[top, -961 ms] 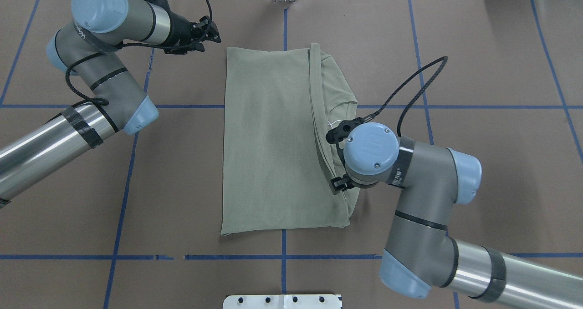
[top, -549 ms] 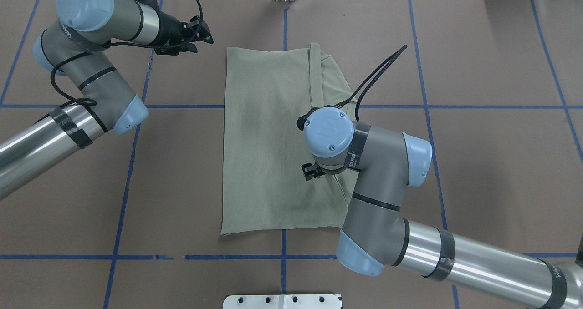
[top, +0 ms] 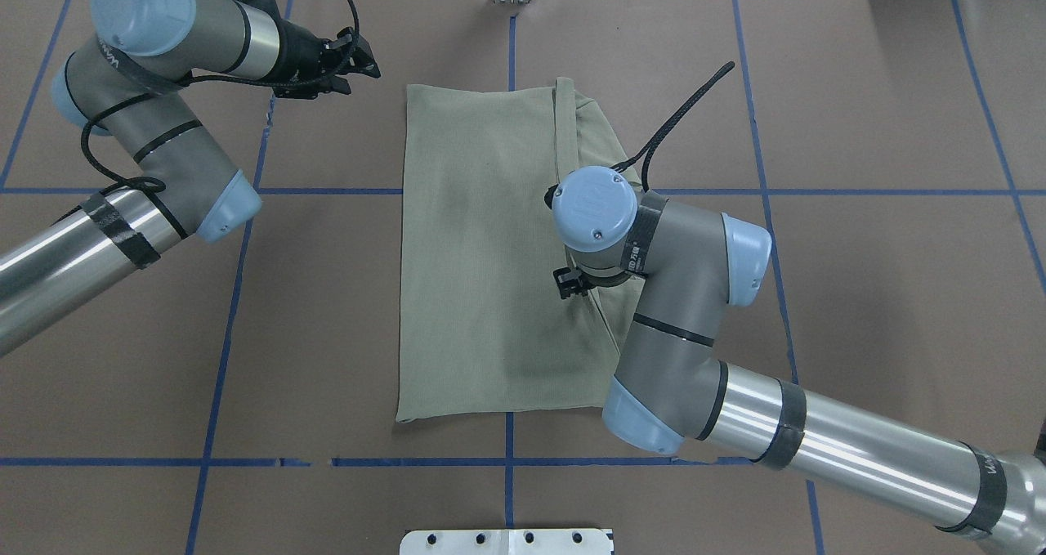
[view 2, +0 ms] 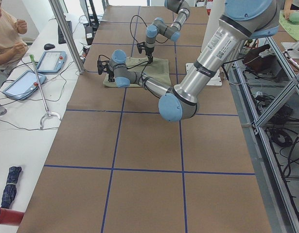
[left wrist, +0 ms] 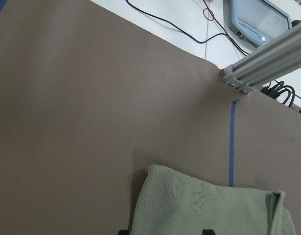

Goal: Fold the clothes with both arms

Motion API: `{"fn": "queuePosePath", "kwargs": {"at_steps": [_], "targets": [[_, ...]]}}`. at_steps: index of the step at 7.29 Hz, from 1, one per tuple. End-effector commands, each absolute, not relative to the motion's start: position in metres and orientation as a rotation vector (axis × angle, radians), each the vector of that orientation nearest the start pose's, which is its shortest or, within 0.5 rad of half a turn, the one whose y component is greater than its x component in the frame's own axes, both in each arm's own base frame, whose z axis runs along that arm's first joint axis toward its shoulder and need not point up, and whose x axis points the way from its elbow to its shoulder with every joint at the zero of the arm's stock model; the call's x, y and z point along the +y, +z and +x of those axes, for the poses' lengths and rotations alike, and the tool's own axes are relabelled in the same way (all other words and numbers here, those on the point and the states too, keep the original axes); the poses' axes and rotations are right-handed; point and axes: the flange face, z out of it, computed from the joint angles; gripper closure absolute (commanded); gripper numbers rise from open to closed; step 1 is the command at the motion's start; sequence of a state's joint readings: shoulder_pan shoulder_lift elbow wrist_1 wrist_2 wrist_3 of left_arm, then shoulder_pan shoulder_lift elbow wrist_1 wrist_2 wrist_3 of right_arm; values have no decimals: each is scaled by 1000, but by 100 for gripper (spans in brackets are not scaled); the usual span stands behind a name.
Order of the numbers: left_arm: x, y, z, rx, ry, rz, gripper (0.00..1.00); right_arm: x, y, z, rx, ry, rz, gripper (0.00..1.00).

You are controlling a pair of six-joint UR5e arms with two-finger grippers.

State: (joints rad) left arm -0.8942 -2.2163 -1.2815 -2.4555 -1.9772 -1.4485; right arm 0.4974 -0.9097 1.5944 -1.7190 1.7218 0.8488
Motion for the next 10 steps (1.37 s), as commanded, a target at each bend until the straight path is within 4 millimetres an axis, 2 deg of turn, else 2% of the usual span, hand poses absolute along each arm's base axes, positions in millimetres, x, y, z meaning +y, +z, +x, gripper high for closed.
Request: {"fn": "queuePosePath", "kwargs": {"at_steps": [1, 2, 3, 4, 6, 7, 8, 9, 10], "targets": [[-637, 301, 391, 1245, -413, 288, 42, -431, 321, -501, -514, -266, 191, 0], [-638, 301, 390, 1245, -414, 289, 42, -409, 372, -454, -468, -330, 191, 0], [-638, 301, 389, 1245, -416, 290, 42, -401, 351, -446, -492, -329, 208, 0], [-639, 301, 388, 1245, -415, 291, 42, -413, 326, -461, -498, -310, 213, 0], [-640, 306, 383, 1245, -410, 279, 42, -472, 273, -515, -512, -239, 223, 0], [-640, 307, 383, 1244, -409, 277, 42, -494, 255, -529, -512, -224, 228, 0], [-640, 307, 382, 1243, -409, 278, 42, -515, 252, -553, -553, -195, 257, 0], [-640, 307, 382, 1243, -408, 279, 42, -535, 258, -580, -579, -146, 262, 0], [-639, 313, 381, 1237, -411, 275, 42, -544, 259, -585, -574, -139, 260, 0]]}}
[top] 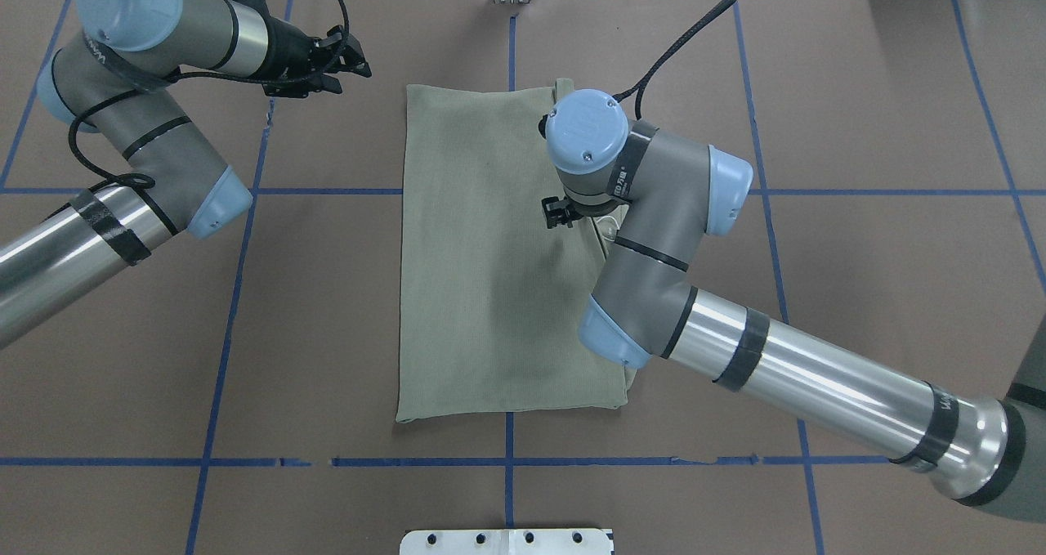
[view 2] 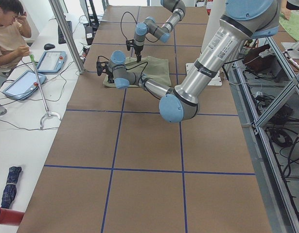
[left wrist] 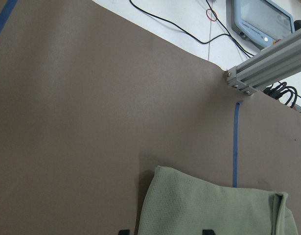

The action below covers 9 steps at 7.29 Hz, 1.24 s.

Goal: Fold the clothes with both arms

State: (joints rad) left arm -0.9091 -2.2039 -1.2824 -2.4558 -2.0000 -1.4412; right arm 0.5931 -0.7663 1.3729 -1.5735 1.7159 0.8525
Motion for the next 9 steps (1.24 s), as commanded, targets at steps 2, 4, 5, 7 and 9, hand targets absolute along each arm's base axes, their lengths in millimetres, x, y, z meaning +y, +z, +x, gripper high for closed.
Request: {"fn": "queuePosePath", "kwargs": {"at_steps": [2, 4, 5, 7, 9], "targets": [[-638, 314, 380, 1238, -410, 274, 42, -559, 276, -580, -541, -146, 253, 0], [-639, 317, 380, 1234, -412, 272, 42, -602, 301, -533, -493, -196, 278, 0], [-637, 313, 380, 1240, -411, 276, 42, -615, 333, -508, -459, -207, 266, 0], [-635, 307, 377, 1251, -404, 279, 42, -618, 340, -486, -506, -234, 249, 0], [-631, 291, 371, 1265, -399, 284, 42, -580, 285, -497, -634, -29, 240, 0]]}}
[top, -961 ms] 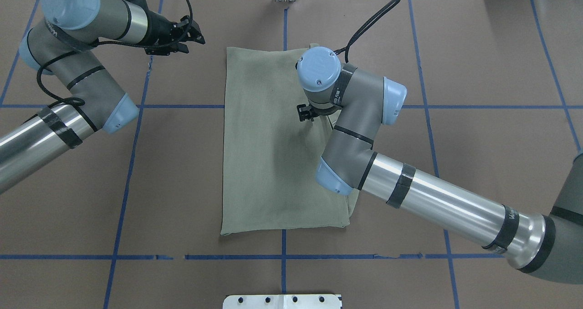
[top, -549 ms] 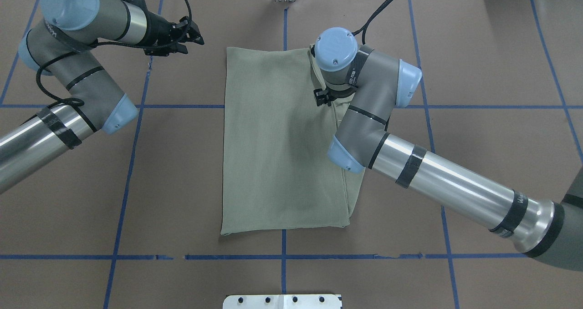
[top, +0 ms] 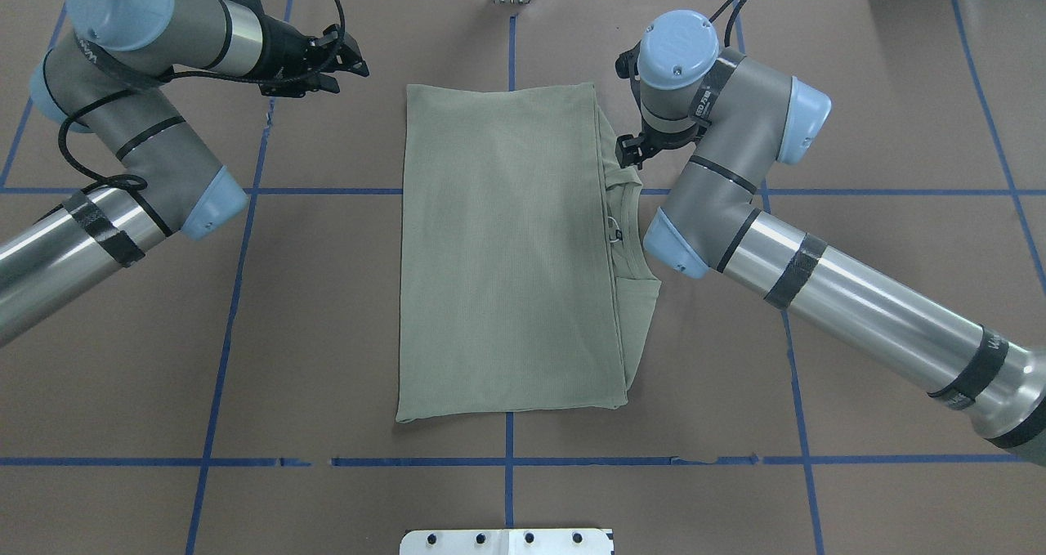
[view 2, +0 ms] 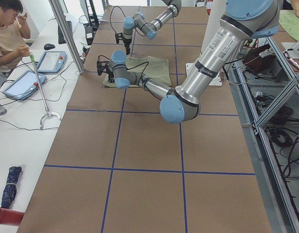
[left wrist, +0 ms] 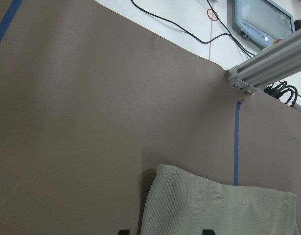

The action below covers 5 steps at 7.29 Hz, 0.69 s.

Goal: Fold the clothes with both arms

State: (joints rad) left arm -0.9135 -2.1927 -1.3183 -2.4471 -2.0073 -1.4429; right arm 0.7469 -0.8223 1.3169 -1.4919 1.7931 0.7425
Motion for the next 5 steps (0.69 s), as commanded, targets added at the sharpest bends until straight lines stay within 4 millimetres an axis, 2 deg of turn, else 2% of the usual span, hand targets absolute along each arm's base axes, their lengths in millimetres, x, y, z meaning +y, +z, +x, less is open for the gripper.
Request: {"fn": "queuePosePath", "kwargs": {"at_steps": [1, 2, 3, 4, 5], "targets": [[-629, 286, 369, 1266, -396, 281, 42, -544, 260, -514, -698, 142, 210, 0], [-630, 288, 369, 1263, -396, 282, 42, -493, 253, -516, -749, 244, 209, 0], [-629, 300, 364, 1253, -402, 275, 42, -443, 258, -498, -799, 330, 197, 0], [-628, 297, 363, 1256, -401, 279, 42, -396, 256, -497, -842, 486, 173, 0], [-627, 295, 361, 1259, -400, 282, 42, -358, 255, -510, -867, 613, 157, 1]]}}
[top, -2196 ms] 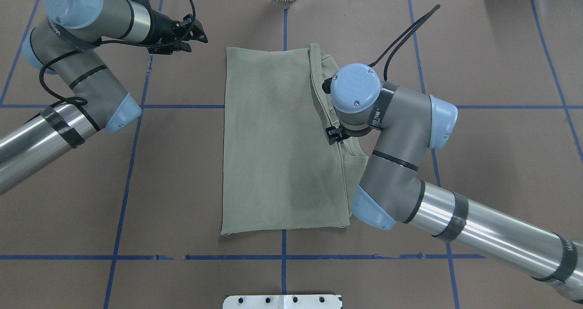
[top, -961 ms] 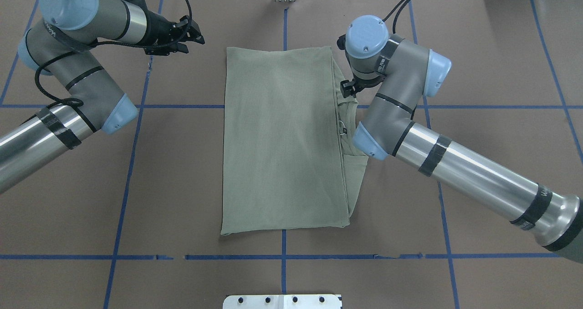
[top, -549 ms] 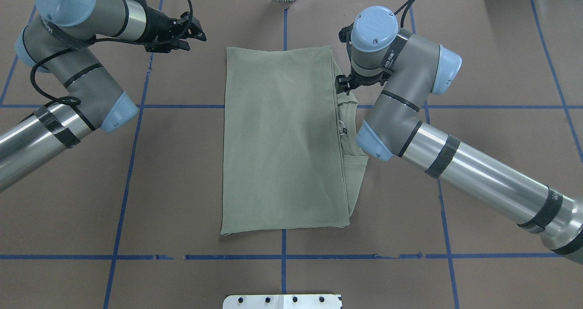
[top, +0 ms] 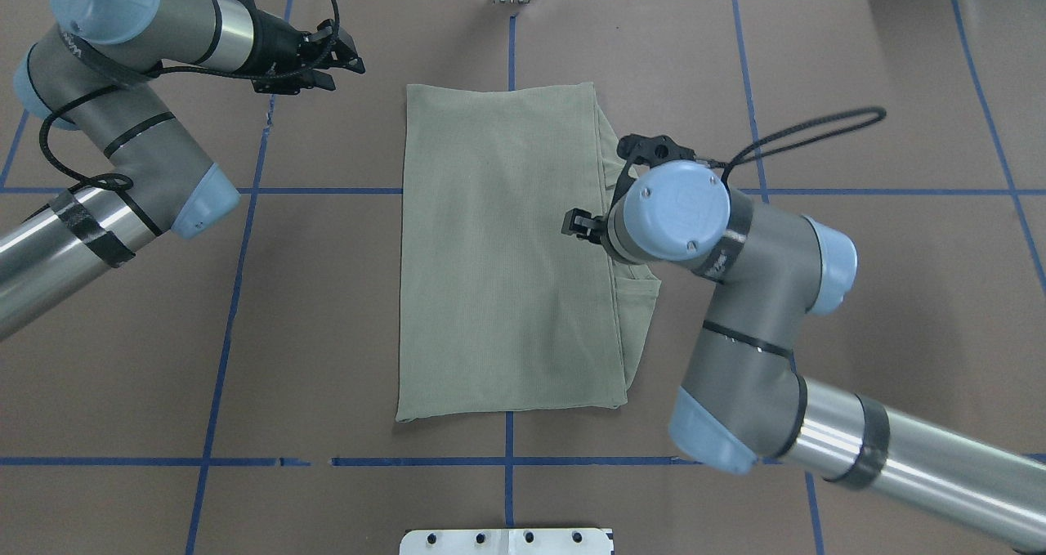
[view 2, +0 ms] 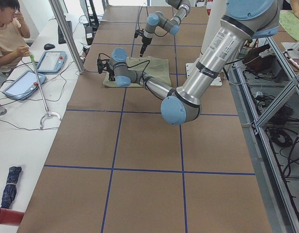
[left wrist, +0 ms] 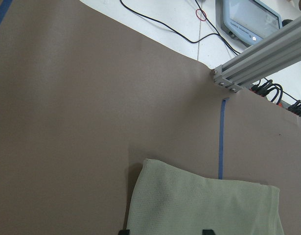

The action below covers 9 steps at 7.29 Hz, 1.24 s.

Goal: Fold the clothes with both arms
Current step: 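Move the right gripper to the shirt corner nearest the robot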

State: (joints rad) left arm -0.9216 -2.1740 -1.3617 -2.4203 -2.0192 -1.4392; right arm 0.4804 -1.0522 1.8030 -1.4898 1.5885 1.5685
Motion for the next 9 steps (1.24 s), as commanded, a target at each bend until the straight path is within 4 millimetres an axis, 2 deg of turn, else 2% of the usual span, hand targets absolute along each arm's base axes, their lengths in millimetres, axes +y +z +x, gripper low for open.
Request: {"fn": "queuePosePath", "kwargs": {"at_steps": [1, 3, 4, 5, 6, 8, 9], "targets": [[-627, 296, 361, 1258, -401, 282, 42, -321, 268, -525, -865, 670, 141, 2], [-627, 299, 359, 1255, -405, 282, 42, -290, 282, -540, -858, 762, 83, 7], [-627, 299, 360, 1255, -405, 283, 42, -279, 293, -543, -844, 782, 60, 7], [-627, 300, 360, 1253, -405, 282, 42, -269, 293, -547, -847, 822, 24, 7], [-627, 300, 359, 1254, -407, 285, 42, -257, 301, -552, -832, 818, 12, 8], [-627, 299, 360, 1255, -405, 285, 42, -249, 309, -553, -818, 806, 10, 12], [-627, 299, 360, 1255, -405, 285, 42, -249, 311, -553, -815, 806, 11, 26]]}}
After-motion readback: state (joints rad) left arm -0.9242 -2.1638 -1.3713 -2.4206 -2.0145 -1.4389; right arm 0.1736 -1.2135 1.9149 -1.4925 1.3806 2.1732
